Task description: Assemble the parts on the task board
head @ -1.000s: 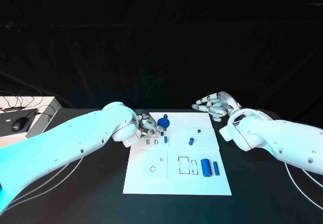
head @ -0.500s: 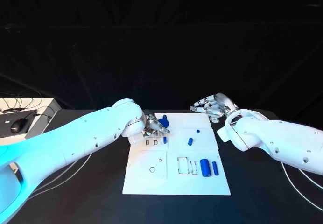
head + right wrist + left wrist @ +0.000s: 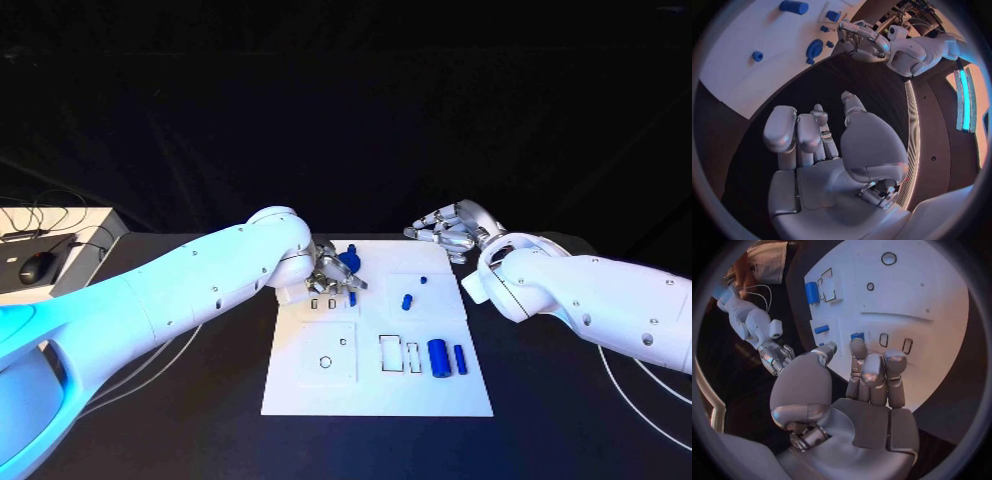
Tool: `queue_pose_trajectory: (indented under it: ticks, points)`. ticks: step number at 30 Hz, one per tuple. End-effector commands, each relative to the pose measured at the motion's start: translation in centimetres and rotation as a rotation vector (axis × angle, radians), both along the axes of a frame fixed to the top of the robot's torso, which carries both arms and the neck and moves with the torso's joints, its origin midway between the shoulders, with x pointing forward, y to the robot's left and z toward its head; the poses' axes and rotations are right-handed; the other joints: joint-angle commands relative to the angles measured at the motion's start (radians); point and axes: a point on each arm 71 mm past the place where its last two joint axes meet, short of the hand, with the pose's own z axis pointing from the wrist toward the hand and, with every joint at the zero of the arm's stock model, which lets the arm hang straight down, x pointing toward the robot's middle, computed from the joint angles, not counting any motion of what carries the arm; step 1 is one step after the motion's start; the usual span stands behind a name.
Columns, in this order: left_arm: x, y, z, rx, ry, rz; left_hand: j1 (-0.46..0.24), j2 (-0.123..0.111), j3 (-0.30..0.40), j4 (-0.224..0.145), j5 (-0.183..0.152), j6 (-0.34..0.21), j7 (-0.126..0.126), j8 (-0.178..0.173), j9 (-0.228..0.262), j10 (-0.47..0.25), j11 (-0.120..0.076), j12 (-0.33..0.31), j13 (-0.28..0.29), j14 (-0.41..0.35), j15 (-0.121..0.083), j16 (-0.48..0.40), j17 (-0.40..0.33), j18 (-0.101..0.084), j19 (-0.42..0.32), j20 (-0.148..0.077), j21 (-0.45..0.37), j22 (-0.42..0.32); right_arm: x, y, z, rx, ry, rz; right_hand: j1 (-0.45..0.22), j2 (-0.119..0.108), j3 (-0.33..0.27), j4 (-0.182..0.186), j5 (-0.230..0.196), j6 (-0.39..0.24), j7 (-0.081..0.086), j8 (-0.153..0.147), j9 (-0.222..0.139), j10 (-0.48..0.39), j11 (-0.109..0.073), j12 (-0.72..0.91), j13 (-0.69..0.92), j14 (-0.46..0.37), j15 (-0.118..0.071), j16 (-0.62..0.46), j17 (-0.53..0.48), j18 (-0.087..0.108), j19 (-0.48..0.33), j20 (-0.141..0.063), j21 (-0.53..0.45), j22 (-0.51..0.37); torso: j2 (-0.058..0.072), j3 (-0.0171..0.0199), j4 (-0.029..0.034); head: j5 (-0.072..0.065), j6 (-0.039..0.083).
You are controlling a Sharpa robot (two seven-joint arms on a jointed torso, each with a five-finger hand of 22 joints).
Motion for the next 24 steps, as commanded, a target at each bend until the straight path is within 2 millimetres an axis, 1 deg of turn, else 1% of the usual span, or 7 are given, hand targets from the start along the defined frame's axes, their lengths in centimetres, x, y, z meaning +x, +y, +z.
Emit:
queue_pose_trajectory:
  ticks: [1,6,8,10,13,17,24]
  points:
    - [-0.04,-0.03,-0.19,0.054,0.031,-0.034,0.012,0.001,0.009,-0.003,-0.004,0.009,0.001,-0.004,0.003,-0.001,0.0,0.006,-0.001,0.008,-0.001,0.003,0.0,-0.007,0.012,-0.001,-0.001,0.006,-0.01,0.18,-0.12,-0.012,0.008,0.015,-0.003,-0.003,0.001,-0.008,0.001,-0.005,0.004,-0.004,0.001,-0.006,0.001,-0.004,0.0,-0.001,-0.002,-0.001,-0.001,0.005,0.049,-0.004,-0.003,0.13,0.001,-0.0016,0.0004,0.0,-0.002]
    - [0.24,0.17,-0.33,0.075,0.037,-0.026,0.012,0.0,0.039,-0.023,-0.002,0.026,-0.009,0.005,0.024,-0.009,-0.005,0.014,0.017,0.008,-0.005,0.003,-0.003,-0.01,0.025,-0.003,0.005,0.032,0.02,0.25,-0.17,-0.014,0.011,0.016,-0.003,-0.003,0.001,-0.008,0.001,-0.005,0.004,-0.004,0.001,-0.006,0.001,-0.004,0.0,-0.001,-0.002,-0.001,-0.001,0.005,0.049,-0.004,-0.003,0.13,0.002,-0.0031,-0.0006,0.0,-0.002]
    - [0.34,0.28,-0.34,0.079,0.038,-0.023,0.006,0.0,0.06,-0.033,-0.001,0.027,-0.01,0.0,0.044,-0.011,-0.006,0.012,0.036,0.008,-0.006,0.004,-0.002,-0.011,0.026,-0.004,0.005,0.038,0.04,0.29,-0.2,-0.014,0.013,0.017,-0.003,-0.003,0.001,-0.008,0.001,-0.005,0.004,-0.004,0.001,-0.006,0.001,-0.004,0.0,-0.001,-0.002,-0.001,-0.001,0.005,0.049,-0.004,-0.003,0.13,0.003,-0.0028,-0.001,-0.001,-0.002]
    - [0.41,0.39,-0.35,0.083,0.04,-0.021,-0.003,0.0,0.067,-0.047,0.0,0.034,-0.011,-0.023,0.07,-0.008,-0.006,-0.004,0.064,0.008,-0.006,0.004,-0.005,-0.012,0.028,-0.005,0.0,0.045,0.04,0.29,-0.23,-0.015,0.014,0.017,-0.003,-0.003,0.001,-0.008,0.001,-0.005,0.004,-0.004,0.001,-0.006,0.001,-0.004,0.0,-0.001,-0.002,-0.001,-0.001,0.005,0.049,-0.004,-0.003,0.13,0.003,-0.003,-0.0009,-0.002,-0.002]
    - [0.48,0.43,-0.36,0.085,0.04,-0.019,-0.003,0.0,0.067,-0.047,0.0,0.034,-0.011,-0.025,0.072,-0.007,-0.006,-0.005,0.066,0.008,-0.006,0.004,-0.005,-0.012,0.028,-0.005,-0.001,0.046,0.05,0.28,-0.26,-0.016,0.016,0.016,-0.003,-0.003,0.001,-0.008,0.001,-0.005,0.004,-0.004,0.001,-0.006,0.001,-0.004,0.0,-0.001,-0.002,-0.001,-0.001,0.005,0.049,-0.004,-0.003,0.13,0.003,-0.0042,0.0007,-0.004,-0.003]
    - [0.54,0.27,-0.36,0.082,0.04,-0.016,-0.005,0.002,0.055,-0.046,-0.001,0.044,-0.01,-0.053,0.1,-0.004,-0.005,-0.025,0.099,0.007,-0.005,0.004,-0.006,-0.013,0.031,-0.005,-0.01,0.061,0.06,0.33,-0.29,-0.017,0.018,0.017,-0.003,-0.003,0.001,-0.008,0.001,-0.005,0.004,-0.004,0.001,-0.006,0.001,-0.004,0.0,-0.001,-0.002,-0.001,-0.001,0.005,0.049,-0.004,-0.003,0.13,0.004,-0.0055,0.0017,-0.006,-0.005]
    - [0.57,-0.23,-0.4,0.069,0.038,-0.014,-0.006,0.0,0.059,-0.042,-0.002,0.045,-0.009,-0.061,0.108,-0.003,-0.004,-0.032,0.106,0.006,-0.005,0.002,-0.008,-0.013,0.032,-0.004,-0.012,0.068,0.06,0.5,-0.33,-0.018,0.022,0.021,-0.006,0.0,0.001,-0.01,-0.001,-0.003,0.003,-0.005,0.002,-0.004,0.001,-0.002,0.001,-0.001,-0.003,0.001,0.0,0.005,0.049,-0.004,-0.002,0.131,0.01,-0.0061,-0.0017,-0.008,-0.009]
